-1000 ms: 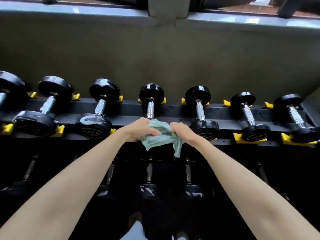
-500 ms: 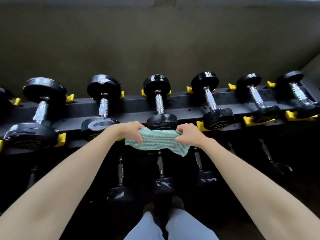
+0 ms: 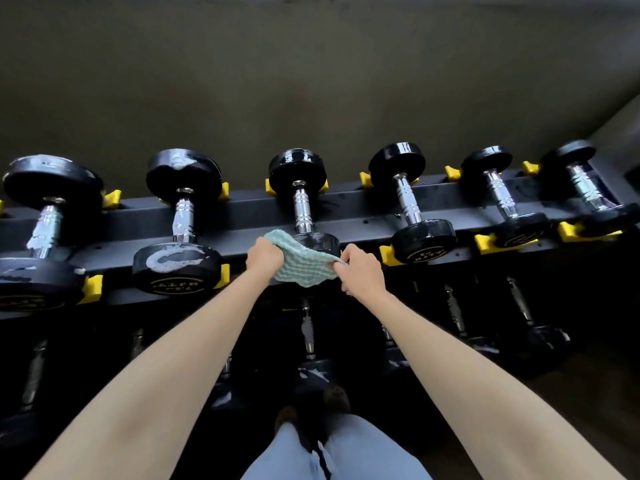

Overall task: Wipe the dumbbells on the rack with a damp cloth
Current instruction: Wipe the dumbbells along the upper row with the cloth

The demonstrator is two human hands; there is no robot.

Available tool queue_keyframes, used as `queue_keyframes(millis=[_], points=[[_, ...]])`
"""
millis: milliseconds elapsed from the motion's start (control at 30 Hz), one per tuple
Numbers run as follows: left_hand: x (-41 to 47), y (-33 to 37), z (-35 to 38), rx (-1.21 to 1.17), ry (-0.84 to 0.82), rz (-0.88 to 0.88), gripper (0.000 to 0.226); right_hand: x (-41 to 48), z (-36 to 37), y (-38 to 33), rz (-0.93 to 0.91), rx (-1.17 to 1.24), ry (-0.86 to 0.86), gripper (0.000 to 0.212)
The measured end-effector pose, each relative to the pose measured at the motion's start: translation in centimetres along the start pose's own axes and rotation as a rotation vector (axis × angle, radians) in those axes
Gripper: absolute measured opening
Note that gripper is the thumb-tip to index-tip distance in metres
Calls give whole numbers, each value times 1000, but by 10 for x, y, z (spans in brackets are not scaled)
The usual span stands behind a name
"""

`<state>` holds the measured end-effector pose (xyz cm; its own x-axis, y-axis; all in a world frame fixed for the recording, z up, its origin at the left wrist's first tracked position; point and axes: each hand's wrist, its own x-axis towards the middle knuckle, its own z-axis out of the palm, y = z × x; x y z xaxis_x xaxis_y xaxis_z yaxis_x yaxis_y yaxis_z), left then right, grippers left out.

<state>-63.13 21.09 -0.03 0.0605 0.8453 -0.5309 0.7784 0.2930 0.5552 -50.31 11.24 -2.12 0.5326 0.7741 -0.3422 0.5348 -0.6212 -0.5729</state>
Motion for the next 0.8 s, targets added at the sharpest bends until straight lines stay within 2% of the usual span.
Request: queue_keyframes(millis=[133,267,367,467,533,633,800], points=[[-10,5,13,-186,58,49,36,-2,7,5,56,225,27,11],[-20,1,33,-249,116,313,25,-10,13,12,12,290,134,3],[-23,-3,45,-212,136,407,26,-9,13,15,1,308,202,8],[-23,-2,55,40,202,491,51,4,7,16,21,387,177,7],[-22,2,62,238,316,616,63,15,8,18,78,499,147,9],[-12,5,75,535,453,779,56,25,7,26,216,777,60,15],[-13,18,81,961,467,970,46,33,-5,40,308,1090,-150,11]])
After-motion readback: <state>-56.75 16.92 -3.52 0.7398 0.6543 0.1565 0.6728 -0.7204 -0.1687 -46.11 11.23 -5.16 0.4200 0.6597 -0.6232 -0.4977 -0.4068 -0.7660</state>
